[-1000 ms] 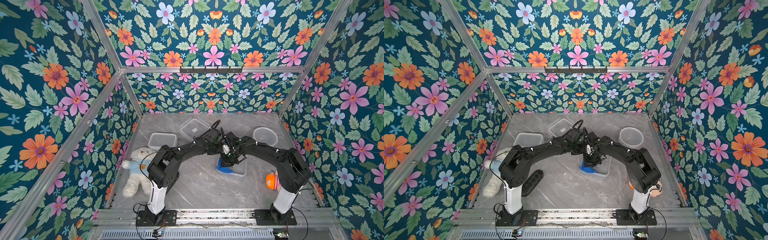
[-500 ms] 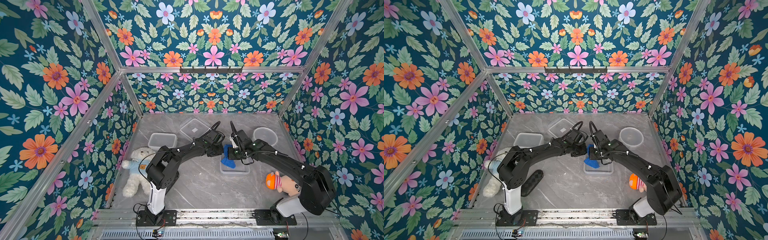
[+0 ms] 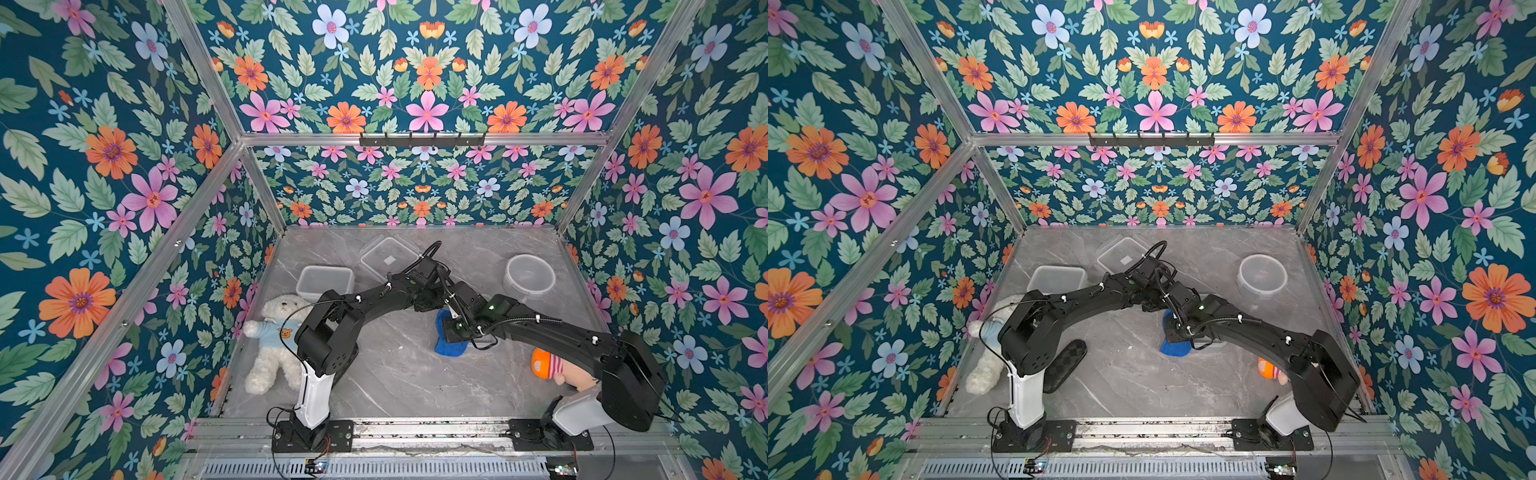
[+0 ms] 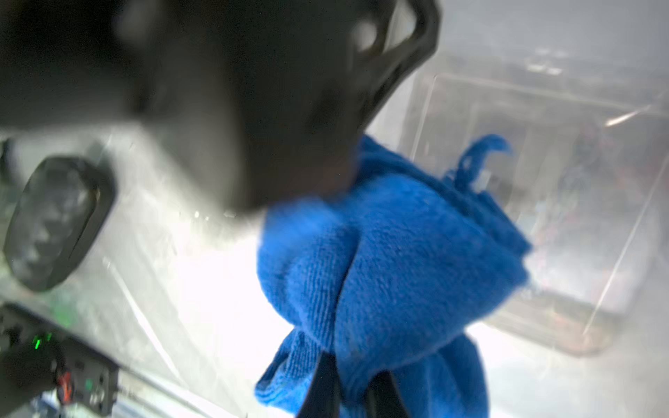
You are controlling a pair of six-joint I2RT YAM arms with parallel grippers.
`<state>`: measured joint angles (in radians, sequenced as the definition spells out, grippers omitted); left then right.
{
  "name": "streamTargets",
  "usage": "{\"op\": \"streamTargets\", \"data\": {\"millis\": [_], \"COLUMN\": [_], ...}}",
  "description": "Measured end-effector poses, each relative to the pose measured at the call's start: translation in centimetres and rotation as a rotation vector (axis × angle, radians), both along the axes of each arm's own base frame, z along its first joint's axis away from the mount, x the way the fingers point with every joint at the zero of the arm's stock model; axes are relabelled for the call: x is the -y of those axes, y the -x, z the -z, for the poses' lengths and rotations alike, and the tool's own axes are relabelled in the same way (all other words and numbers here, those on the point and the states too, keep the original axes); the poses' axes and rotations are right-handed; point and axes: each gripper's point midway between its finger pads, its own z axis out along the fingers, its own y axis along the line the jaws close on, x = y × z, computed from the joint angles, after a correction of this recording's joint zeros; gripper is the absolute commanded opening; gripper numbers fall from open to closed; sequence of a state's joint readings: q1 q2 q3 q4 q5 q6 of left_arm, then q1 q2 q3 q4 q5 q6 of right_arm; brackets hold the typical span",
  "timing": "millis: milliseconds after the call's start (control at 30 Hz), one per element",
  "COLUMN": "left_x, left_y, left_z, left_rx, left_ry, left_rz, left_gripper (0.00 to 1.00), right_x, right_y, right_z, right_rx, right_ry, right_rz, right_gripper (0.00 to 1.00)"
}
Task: Wipe the insides of the lunch boxes
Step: Wipe the dirt inside the lunch box.
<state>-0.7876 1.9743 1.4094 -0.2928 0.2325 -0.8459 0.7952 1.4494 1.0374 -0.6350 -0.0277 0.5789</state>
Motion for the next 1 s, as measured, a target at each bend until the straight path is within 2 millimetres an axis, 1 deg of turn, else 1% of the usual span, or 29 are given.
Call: {"op": "streamTargets", "data": {"millis": [33, 100, 133, 233, 267, 367, 467, 567, 633, 700, 800, 867, 933, 1000], "left_x": [0.0, 0.1, 0.1, 0.1, 0.1, 0.1, 0.2, 0.1, 0.0, -0.1, -0.2, -0.2, 0.0, 0.0], "left_y": [0.0, 0.0, 0.0, 0.0, 0.0, 0.1, 0.4, 0.3, 0.2, 0.1, 0.0, -0.1, -0.2, -0.3], "left_z": [0.0, 0.0, 0.1, 0.1, 0.1, 0.1, 0.1, 0.0, 0.0, 0.0, 0.0, -0.1, -0.1, -0.1], "left_rx": [0.0, 0.001, 0.004, 0.004, 0.006, 0.003, -0.001, 0.0, 0.003, 0.007, 0.009, 0.011, 0.013, 0.013], "left_ry": [0.0, 0.0, -0.002, -0.002, -0.003, -0.003, 0.0, 0.001, -0.003, -0.008, -0.015, -0.017, -0.016, -0.015], "left_rz": [0.0, 0.003, 0.009, 0.009, 0.011, 0.013, 0.018, 0.017, 0.012, 0.011, 0.01, 0.009, 0.009, 0.01], "left_gripper": [0.18, 0.18, 0.18, 0.18, 0.18, 0.18, 0.18, 0.17, 0.18, 0.18, 0.17, 0.17, 0.17, 0.18], "right_x": [0.7, 2.8, 4.1, 7.9, 9.2, 12.2, 14.3, 15.6, 15.9, 15.3, 12.9, 11.0, 9.0, 7.4], "right_y": [0.3, 0.8, 1.1, 1.7, 1.5, 0.8, 0.1, -0.9, -1.9, -3.2, -6.3, -8.9, -11.4, -13.1], "right_z": [-0.3, -0.6, -0.5, 1.0, 1.4, 1.9, 1.3, 0.5, -0.2, -1.3, -3.1, -4.0, -4.2, -3.7], "right_rx": [0.01, 0.04, 0.047, 0.029, 0.026, 0.026, 0.045, 0.056, 0.059, 0.075, 0.1, 0.113, 0.116, 0.1], "right_ry": [0.011, 0.058, 0.095, 0.188, 0.204, 0.212, 0.204, 0.182, 0.162, 0.143, 0.069, 0.015, -0.027, -0.056], "right_rz": [0.006, 0.036, 0.053, 0.117, 0.155, 0.258, 0.33, 0.377, 0.399, 0.385, 0.349, 0.327, 0.295, 0.267], "right_gripper": [0.0, 0.0, 0.0, 0.0, 0.0, 0.0, 0.0, 0.0, 0.0, 0.0, 0.0, 0.0, 0.0, 0.0]}}
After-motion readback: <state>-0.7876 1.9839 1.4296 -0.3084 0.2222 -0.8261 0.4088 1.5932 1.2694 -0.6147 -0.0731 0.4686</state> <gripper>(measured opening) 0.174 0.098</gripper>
